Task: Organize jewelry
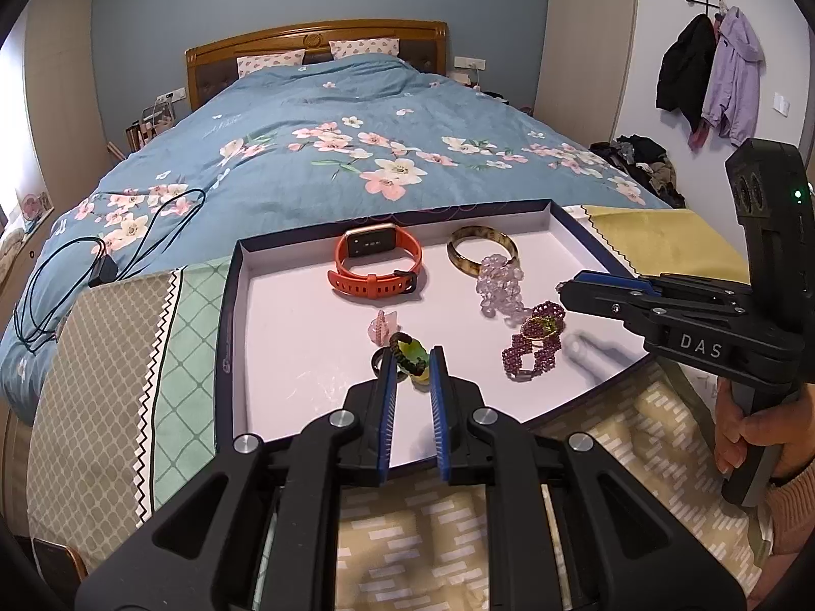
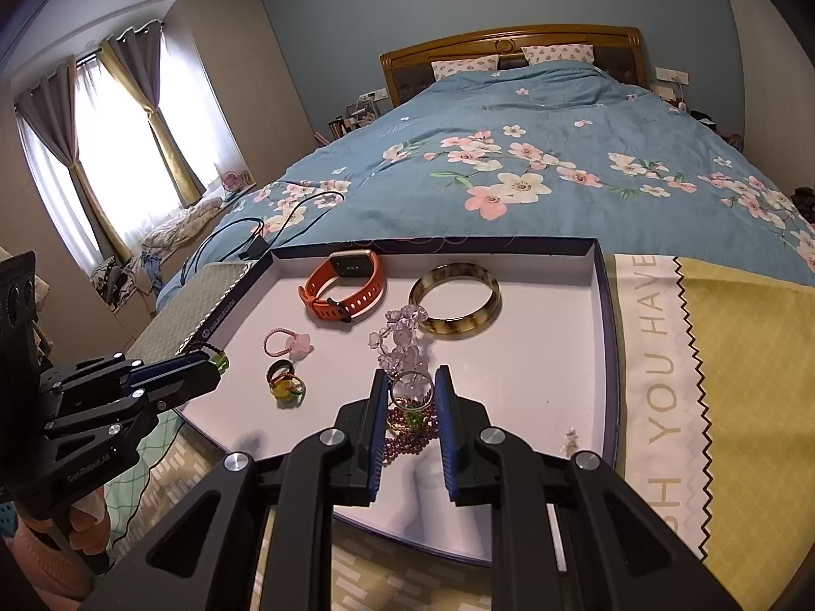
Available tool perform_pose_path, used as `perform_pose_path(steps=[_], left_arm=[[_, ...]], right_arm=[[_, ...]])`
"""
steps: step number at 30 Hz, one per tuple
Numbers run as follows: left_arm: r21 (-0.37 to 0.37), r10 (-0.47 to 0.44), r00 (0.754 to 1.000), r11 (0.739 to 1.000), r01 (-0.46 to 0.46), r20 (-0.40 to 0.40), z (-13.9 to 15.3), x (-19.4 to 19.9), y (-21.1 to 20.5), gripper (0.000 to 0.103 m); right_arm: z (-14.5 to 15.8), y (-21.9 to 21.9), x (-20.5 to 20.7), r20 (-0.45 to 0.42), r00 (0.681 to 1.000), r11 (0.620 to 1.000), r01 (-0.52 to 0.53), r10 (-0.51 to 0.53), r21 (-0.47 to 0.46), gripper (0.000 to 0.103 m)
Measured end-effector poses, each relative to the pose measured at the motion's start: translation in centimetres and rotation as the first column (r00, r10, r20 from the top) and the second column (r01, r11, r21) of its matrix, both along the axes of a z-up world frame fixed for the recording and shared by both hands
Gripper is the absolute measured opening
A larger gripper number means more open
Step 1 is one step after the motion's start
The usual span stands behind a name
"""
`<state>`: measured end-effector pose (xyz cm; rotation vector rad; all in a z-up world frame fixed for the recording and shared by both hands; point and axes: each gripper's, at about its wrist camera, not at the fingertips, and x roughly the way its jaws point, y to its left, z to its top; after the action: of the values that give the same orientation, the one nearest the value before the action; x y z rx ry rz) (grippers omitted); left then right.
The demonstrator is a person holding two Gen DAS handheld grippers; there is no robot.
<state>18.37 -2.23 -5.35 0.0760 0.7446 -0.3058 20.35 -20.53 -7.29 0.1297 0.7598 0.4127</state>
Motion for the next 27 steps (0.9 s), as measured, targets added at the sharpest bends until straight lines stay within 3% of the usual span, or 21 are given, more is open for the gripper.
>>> perform_pose_path(steps=[27], left_arm=[[0.006, 0.021, 0.999, 1.000, -0.020, -0.044, -1.3, 1.1, 0.1, 0.013]], right_arm=[[-0.7, 0.6, 0.4, -0.020, 1.000, 1.000, -0.004, 0.004, -0.027, 0.017]])
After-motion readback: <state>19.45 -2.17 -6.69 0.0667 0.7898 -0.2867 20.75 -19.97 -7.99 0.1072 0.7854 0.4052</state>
